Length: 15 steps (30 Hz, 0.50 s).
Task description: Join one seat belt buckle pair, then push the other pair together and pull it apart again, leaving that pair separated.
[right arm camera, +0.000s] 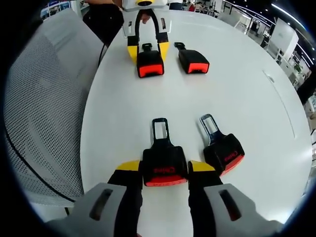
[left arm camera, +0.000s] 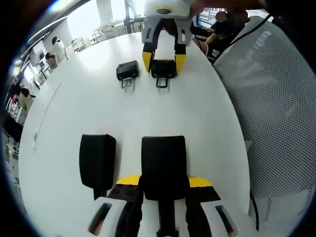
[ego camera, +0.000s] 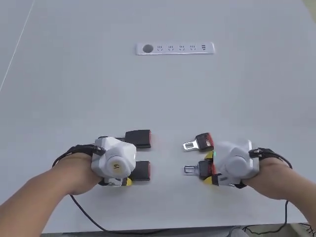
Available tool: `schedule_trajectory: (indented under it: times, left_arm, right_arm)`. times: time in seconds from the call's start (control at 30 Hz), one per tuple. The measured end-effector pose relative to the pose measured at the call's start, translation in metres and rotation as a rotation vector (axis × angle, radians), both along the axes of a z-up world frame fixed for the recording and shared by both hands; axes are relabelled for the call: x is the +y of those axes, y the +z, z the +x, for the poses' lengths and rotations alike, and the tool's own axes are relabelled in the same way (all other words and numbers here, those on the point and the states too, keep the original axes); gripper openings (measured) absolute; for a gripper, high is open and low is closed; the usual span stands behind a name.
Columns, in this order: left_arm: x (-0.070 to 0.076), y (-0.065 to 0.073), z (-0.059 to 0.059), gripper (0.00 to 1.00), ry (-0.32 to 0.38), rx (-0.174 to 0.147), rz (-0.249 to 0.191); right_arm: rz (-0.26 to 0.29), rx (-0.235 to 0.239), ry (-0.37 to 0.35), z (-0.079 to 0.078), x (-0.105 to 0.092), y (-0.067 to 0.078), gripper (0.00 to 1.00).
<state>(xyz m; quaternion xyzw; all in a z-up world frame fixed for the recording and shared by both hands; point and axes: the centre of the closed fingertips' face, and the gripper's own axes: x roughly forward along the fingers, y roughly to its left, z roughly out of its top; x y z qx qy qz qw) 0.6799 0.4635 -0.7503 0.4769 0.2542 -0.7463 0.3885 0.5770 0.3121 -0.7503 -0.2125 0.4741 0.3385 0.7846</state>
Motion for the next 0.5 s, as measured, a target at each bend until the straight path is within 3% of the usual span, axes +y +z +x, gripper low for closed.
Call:
schedule_trajectory:
  times: [0.5]
  left_arm:
    - [0.000,-0.001,0.000,0.33,0.010,-0.012,0.021]
  right_arm:
    - [0.056,-0.046,-0.003,0.015,0.037,0.000,0.34]
